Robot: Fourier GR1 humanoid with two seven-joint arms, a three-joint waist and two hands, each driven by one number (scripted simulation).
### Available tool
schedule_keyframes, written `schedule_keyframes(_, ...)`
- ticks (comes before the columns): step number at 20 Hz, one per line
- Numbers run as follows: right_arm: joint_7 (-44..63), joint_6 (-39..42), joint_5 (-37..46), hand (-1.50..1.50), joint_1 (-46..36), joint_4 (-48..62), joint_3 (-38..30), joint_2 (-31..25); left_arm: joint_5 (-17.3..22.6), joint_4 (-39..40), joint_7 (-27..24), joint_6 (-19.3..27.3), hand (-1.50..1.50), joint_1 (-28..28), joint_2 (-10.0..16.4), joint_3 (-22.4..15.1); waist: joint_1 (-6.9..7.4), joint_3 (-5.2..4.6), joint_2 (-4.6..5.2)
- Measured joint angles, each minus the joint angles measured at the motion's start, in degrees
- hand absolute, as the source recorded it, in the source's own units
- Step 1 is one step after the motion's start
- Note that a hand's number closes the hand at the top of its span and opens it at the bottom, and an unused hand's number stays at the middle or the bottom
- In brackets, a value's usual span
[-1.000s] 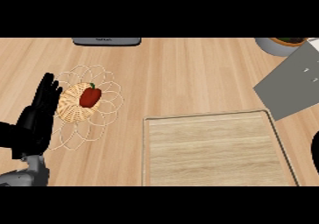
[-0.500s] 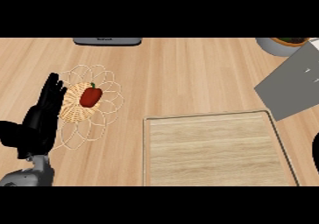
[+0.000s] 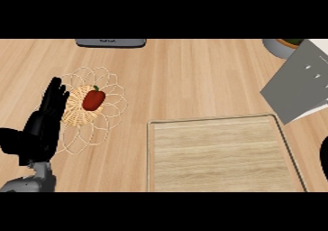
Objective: Pick the squash from the tray and place it in the tiered shelf
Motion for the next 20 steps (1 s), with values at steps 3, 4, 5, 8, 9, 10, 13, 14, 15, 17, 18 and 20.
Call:
schedule_keyframes(3, 0.1, 1.3, 0.5, -1.5, -2.1, 2.8, 0.3, -0.2, -0.7, -1.0, 1.6, 0.5, 0.0, -0.6, -0.3, -0.7, -0.27, -0.23, -0.31)
schedule_keyframes(4, 0.2, 2.0, 0.8, -1.5, -3.0, 3.9, 0.4, -0.7, -0.7, -0.7, 1.4, 0.4, 0.0, -0.8, -0.2, -0.5, -0.24, -0.22, -0.27)
schedule_keyframes(5, -0.1, 2.0, 1.0, -1.5, -3.4, 4.6, 0.5, -0.6, -0.7, 0.0, 1.2, 0.5, 0.0, -1.4, -0.1, -0.2, -0.35, -0.32, -0.32)
schedule_keyframes(8, -0.3, 3.1, 1.4, -1.5, -4.8, 6.5, 0.6, -0.9, -0.7, -0.3, 0.7, 0.3, 0.0, -0.7, -0.1, -0.1, -0.43, -0.28, -0.35)
schedule_keyframes(9, -0.1, 3.4, 1.5, -1.5, -5.6, 7.2, 0.5, -1.1, -0.3, -0.3, 0.9, -0.1, 0.0, -1.0, 0.2, 0.2, -0.4, -0.22, -0.31)
schedule_keyframes(10, -0.9, 4.5, 1.1, -1.5, -5.8, 7.9, 0.1, -1.4, -0.2, -0.5, 1.0, -0.3, 0.0, -0.7, 0.3, 0.3, -0.35, -0.16, -0.23)
schedule_keyframes(13, -2.5, 5.6, 0.2, -1.5, -6.7, 9.4, -0.9, -1.4, 0.0, -0.1, 0.9, -0.2, 0.0, -1.0, 0.2, 0.7, -0.42, -0.09, -0.09)
schedule_keyframes(14, -2.9, 6.6, -0.4, -1.5, -7.2, 9.9, -1.5, -1.5, -0.1, 0.2, 1.2, 0.0, 0.0, -1.5, 0.1, 0.6, -0.44, 0.0, 0.0)
schedule_keyframes(15, -2.9, 7.1, -1.1, -1.5, -8.0, 10.1, -2.0, -1.2, -0.3, 0.6, 0.9, 0.1, 0.0, -1.6, 0.0, 0.6, -0.42, 0.07, 0.08)
schedule_keyframes(17, -2.5, 8.4, -2.7, -1.5, -9.3, 11.7, -3.6, -1.5, -0.3, 0.8, 0.8, 0.0, 0.0, -1.6, 0.0, 0.8, -0.13, 0.17, 0.3)
schedule_keyframes(18, -2.4, 8.7, -3.4, -1.5, -9.8, 12.5, -4.4, -2.0, -0.1, 0.3, 1.0, -0.3, 0.0, -1.4, 0.2, 0.8, 0.03, 0.22, 0.38)
schedule_keyframes(20, -2.1, 9.6, -4.8, -1.5, -10.0, 14.0, -6.0, -3.5, -0.4, 0.1, 0.7, -0.2, 0.0, -0.7, -0.1, 0.5, 0.1, 0.27, 0.47)
